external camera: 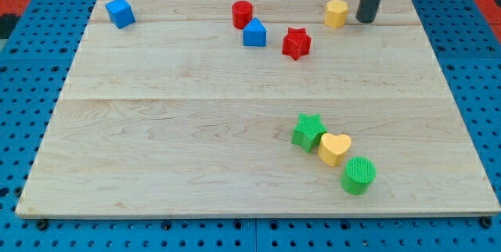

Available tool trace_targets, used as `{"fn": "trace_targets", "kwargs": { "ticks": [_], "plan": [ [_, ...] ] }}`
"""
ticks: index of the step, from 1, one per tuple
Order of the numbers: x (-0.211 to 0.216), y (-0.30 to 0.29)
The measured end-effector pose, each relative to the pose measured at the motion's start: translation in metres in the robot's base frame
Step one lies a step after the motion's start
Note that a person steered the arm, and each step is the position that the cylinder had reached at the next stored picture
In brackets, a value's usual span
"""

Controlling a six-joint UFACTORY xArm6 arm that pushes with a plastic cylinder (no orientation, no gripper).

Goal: Place the red star diagonal to the red circle

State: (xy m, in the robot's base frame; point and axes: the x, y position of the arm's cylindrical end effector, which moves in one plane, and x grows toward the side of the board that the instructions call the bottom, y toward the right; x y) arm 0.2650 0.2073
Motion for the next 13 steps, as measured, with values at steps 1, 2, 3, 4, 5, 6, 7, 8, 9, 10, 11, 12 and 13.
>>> {"fn": "trace_targets", "kwargs": {
  "ticks": [1, 2, 3, 4, 5, 6, 7, 8, 9, 10, 11, 12, 13],
  "plan": [
    [0.000, 0.008],
    [0.000, 0.008],
    [0.000, 0.008],
    [0.007, -0.001],
    [0.022, -0.073],
    [0.024, -0.122],
    [0.034, -0.121],
    [0.090, -0.124],
    [0.119, -0.153],
    [0.133, -0.129],
    [0.136, -0.122],
    [0.138, -0.135],
    [0.143, -0.235]
  ]
}}
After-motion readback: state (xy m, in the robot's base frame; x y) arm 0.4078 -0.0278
